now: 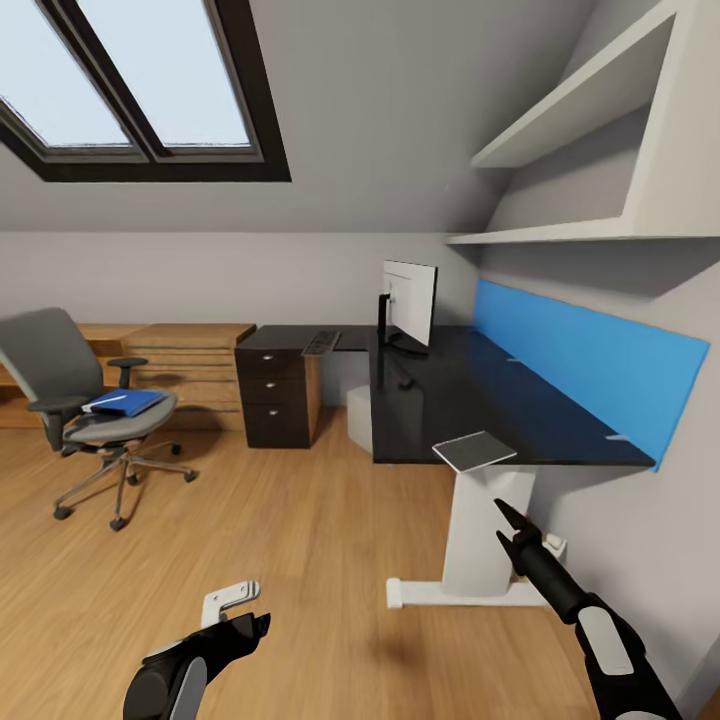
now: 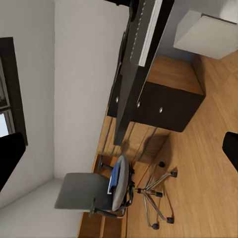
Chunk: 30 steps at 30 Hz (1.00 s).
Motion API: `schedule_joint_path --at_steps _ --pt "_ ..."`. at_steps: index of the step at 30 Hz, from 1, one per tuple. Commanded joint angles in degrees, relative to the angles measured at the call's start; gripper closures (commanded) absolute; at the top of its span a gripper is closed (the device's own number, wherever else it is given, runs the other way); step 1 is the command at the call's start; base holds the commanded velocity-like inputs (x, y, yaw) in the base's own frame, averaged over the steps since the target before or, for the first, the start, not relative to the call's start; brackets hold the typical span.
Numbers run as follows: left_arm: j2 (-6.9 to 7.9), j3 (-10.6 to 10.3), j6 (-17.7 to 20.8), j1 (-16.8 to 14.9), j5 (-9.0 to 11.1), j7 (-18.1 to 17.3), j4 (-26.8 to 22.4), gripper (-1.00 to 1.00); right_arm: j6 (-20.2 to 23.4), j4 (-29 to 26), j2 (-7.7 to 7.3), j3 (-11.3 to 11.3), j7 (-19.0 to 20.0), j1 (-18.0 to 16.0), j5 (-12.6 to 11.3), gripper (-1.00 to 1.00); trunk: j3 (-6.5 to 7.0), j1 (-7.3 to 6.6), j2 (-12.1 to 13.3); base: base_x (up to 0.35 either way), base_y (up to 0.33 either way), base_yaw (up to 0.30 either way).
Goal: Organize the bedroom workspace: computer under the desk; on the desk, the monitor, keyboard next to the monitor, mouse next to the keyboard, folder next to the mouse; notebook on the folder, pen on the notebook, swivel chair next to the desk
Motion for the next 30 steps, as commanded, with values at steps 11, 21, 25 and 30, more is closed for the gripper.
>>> schedule_joint_path --at_steps 11,21,25,30 --pt "-0.08 0.0 0.2 -0.1 0.6 0.4 0.0 -1.0 0.4 0.1 0.0 -1.0 0.1 -0.1 -0.8 -1.0 -0.06 0.02 0.0 0.125 0.0 0.0" --pt "-0.04 0.1 0.3 0.0 0.6 0.4 0.0 -1.0 0.4 0.1 -0.2 -1.9 -3.0 -0.1 -2.5 -1.0 -0.06 0.02 0.0 0.121 0.0 0.0" --pt "-0.04 0.1 0.3 0.0 0.6 0.4 0.0 -1.0 0.4 0.1 -0.25 -1.9 -3.3 -0.1 -3.0 -1.0 -0.06 0.02 0.0 0.234 0.0 0.0" --pt "-0.04 0.1 0.3 0.0 0.6 0.5 0.0 -1.0 -0.3 0.1 -0.39 -2.2 -4.5 -0.1 -3.4 -1.0 -0.06 0.02 0.0 0.086 0.0 0.0"
